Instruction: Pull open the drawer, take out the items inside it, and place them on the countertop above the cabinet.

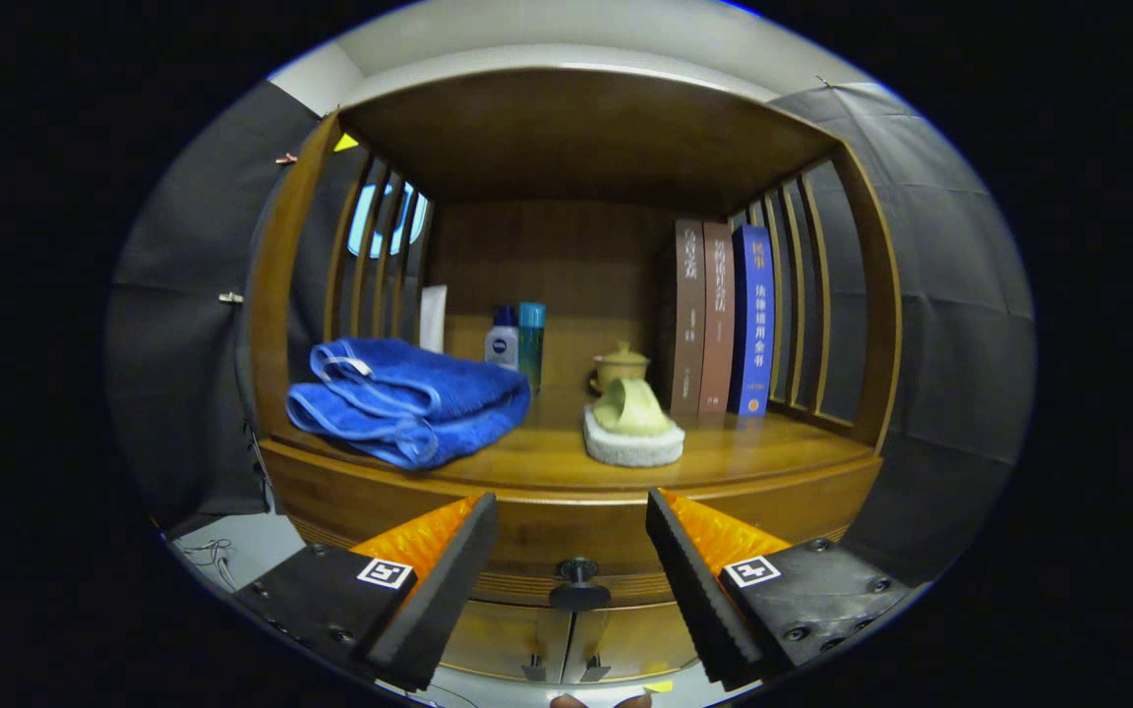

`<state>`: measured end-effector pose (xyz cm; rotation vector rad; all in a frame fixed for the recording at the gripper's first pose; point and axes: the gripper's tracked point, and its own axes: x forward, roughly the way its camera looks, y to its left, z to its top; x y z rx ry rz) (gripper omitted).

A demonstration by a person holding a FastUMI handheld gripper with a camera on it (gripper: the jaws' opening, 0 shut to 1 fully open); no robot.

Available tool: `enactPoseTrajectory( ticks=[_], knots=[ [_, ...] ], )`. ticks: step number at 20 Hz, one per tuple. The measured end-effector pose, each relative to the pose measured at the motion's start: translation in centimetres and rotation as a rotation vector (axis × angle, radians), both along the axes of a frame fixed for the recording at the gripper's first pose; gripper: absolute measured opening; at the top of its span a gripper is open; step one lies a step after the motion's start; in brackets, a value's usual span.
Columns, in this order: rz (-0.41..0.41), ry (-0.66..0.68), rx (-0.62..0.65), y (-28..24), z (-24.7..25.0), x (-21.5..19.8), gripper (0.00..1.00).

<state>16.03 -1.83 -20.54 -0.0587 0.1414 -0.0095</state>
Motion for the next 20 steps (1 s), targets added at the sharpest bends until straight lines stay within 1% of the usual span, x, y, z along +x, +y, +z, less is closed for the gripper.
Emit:
enactPoseTrajectory(
  ticks=[5,9,12,20],
  knots=[
    [0.02,-0.065,0.04,0.8,7.7,-5.9,0.99],
    [0.031,-0.103,0.051,0.3,12.7,-9.6,0.98],
    [0.025,-0.121,0.068,-0.6,15.3,-11.9,0.98],
    [0.022,-0.153,0.113,-1.6,19.9,-15.3,0.98]
  ],
)
